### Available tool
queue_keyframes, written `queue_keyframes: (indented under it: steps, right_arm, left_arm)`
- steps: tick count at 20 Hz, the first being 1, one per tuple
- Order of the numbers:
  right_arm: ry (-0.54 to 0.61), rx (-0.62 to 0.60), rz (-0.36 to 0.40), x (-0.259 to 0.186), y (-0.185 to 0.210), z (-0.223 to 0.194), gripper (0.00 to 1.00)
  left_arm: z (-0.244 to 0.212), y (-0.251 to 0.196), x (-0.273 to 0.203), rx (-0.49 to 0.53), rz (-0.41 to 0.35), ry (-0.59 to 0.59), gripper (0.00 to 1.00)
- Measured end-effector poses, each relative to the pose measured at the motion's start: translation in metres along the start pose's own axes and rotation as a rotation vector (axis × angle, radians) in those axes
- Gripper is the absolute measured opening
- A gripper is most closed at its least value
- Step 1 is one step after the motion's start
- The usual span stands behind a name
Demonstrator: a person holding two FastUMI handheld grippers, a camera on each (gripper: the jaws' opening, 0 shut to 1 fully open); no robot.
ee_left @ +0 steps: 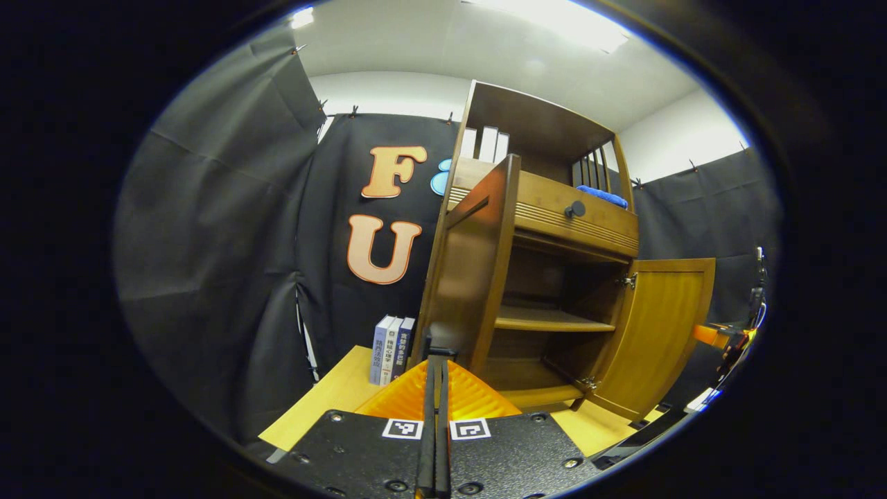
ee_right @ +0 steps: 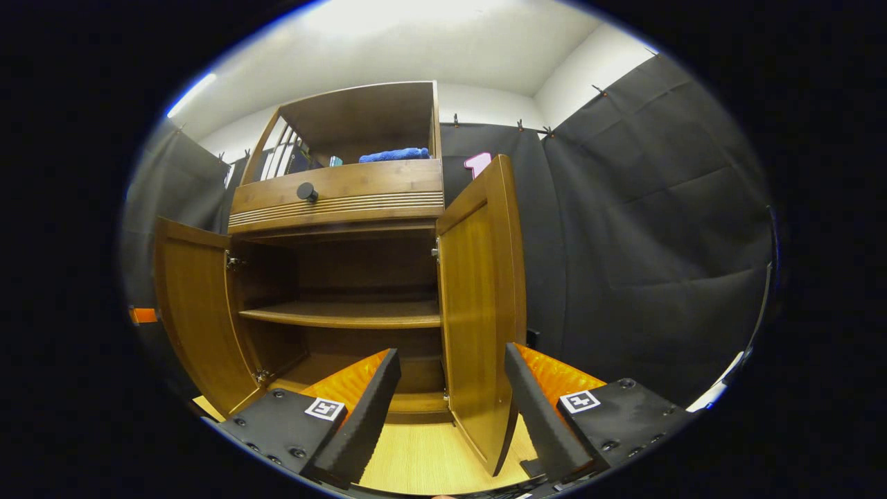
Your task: Open the right door of the double-door shoe cabinet with the right hand, and open the left door with the left hand.
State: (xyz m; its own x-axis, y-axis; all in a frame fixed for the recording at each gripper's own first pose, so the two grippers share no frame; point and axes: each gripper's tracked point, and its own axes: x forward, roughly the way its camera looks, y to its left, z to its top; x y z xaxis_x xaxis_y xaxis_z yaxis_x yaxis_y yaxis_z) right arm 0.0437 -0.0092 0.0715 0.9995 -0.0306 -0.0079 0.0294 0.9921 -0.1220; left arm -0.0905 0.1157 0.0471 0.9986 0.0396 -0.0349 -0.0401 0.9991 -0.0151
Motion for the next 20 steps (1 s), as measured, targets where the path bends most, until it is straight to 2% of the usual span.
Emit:
queue_keyframes:
  steps: [3,4,5,8,12,14,15,19,20]
  right_arm:
    - [0.010,-0.003,0.016,0.000,0.003,-0.002,1.00]
    - [0.017,0.001,0.024,-0.001,0.003,-0.003,0.97]
    - [0.021,0.005,0.031,-0.002,0.003,-0.003,1.00]
    - [0.016,0.013,0.022,-0.004,-0.005,-0.002,1.00]
    - [0.007,0.021,-0.003,-0.006,-0.020,0.001,1.00]
    - [0.004,0.028,-0.005,-0.008,-0.023,0.001,1.00]
    - [0.005,0.031,-0.004,-0.008,-0.025,0.001,0.97]
    - [0.002,0.032,-0.006,-0.010,-0.027,0.002,1.00]
    - [-0.001,0.029,-0.006,-0.011,-0.027,0.002,0.97]
  left_arm:
    - [0.009,-0.010,0.004,0.015,0.012,-0.018,0.01]
    - [0.012,-0.018,0.005,0.011,-0.001,-0.022,0.00]
    - [0.013,-0.025,0.006,0.007,-0.014,-0.026,0.09]
    - [0.016,-0.036,0.007,0.000,-0.013,-0.036,0.37]
    - [0.019,-0.063,0.013,0.000,-0.055,-0.040,0.63]
    - [0.018,-0.060,0.012,0.022,-0.046,-0.037,0.77]
    - [0.022,-0.064,0.011,0.031,-0.051,-0.047,0.79]
    - [0.027,-0.074,0.014,0.030,-0.055,-0.062,0.83]
    - [0.026,-0.076,0.017,0.027,-0.058,-0.060,0.83]
